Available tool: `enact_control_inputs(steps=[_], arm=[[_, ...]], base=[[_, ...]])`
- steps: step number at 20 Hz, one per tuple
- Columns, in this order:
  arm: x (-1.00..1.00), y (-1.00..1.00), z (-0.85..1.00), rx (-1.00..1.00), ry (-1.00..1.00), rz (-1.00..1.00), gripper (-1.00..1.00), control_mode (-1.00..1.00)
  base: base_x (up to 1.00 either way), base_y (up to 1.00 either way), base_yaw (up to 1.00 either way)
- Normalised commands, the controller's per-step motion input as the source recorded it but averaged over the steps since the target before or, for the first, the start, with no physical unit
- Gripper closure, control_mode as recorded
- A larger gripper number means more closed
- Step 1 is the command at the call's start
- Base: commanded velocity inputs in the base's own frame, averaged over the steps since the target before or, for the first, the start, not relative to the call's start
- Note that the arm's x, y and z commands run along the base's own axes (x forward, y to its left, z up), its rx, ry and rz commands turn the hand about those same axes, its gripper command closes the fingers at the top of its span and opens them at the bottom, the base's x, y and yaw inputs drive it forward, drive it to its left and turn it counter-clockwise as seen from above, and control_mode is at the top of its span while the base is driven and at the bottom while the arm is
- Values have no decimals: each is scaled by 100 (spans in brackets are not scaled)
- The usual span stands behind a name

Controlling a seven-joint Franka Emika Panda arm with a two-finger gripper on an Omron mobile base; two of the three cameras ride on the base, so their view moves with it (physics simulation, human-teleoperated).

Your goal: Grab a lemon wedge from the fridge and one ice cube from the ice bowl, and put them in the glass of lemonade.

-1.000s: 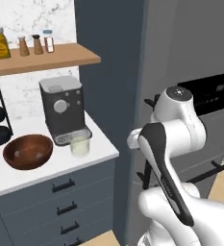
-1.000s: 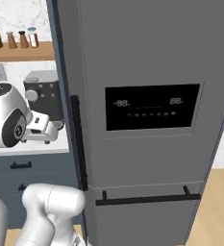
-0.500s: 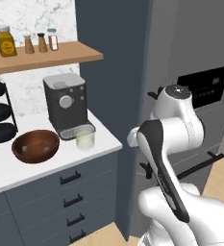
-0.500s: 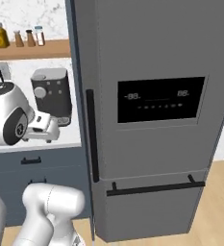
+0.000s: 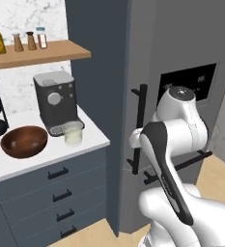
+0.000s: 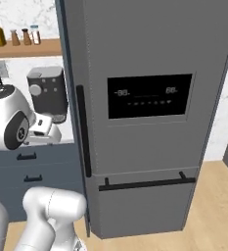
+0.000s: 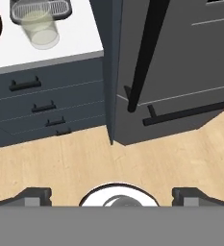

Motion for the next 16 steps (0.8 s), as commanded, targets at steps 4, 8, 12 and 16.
enact_control_inputs(steps=[4, 8, 12, 16], arm=[[0, 0, 0, 0, 0, 0, -100, 100], [0, 0, 0, 0, 0, 0, -100, 100], [0, 0, 0, 0, 0, 0, -100, 100], [0, 0, 0, 0, 0, 0, -100, 100]], base=[[46, -34, 1], [8, -26, -9], [12, 8, -24], [18, 27, -31]])
